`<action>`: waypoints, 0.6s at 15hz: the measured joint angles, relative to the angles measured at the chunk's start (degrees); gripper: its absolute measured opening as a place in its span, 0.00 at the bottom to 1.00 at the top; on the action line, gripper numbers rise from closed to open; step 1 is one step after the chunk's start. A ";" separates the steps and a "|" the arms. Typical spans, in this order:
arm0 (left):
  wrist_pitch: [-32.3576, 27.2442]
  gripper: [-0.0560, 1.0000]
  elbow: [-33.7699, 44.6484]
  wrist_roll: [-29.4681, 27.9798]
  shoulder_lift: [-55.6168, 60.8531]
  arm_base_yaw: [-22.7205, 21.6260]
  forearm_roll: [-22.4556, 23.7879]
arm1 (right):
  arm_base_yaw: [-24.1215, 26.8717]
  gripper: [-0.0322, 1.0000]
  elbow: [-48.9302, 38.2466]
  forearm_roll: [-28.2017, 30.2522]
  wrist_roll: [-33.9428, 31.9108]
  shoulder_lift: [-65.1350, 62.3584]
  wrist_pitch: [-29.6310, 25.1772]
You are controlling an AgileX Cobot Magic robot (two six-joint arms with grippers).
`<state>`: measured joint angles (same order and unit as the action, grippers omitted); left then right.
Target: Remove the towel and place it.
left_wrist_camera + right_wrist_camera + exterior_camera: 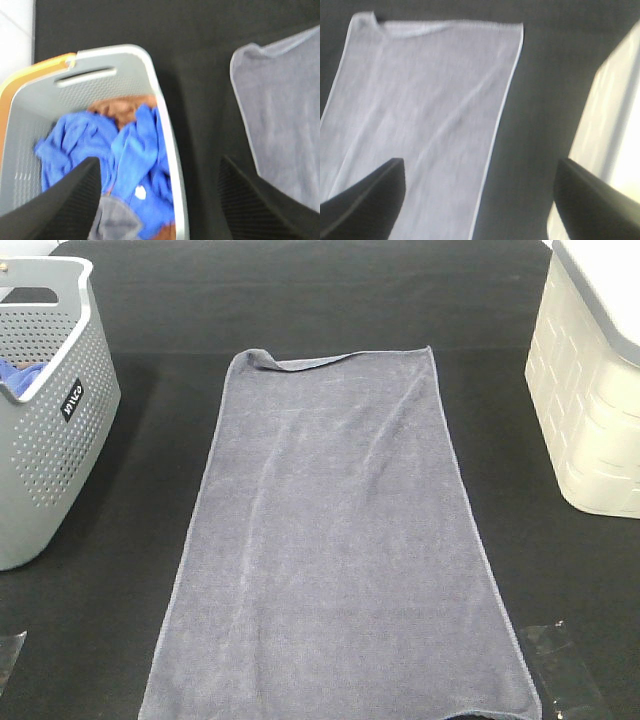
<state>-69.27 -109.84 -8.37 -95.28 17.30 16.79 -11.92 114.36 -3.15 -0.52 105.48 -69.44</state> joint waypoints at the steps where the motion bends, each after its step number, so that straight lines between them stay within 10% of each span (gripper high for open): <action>1: -0.06 0.66 5.16 -0.63 4.76 0.00 0.00 | 0.00 0.77 -4.87 -0.06 0.00 -4.18 0.06; 9: -0.57 0.66 47.38 -3.90 44.18 0.00 -4.13 | 0.00 0.77 -45.49 -0.11 0.00 -36.78 -0.29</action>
<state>-69.84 -62.45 -12.26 -51.11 17.30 12.66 -11.92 68.87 -3.27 -0.52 68.70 -69.73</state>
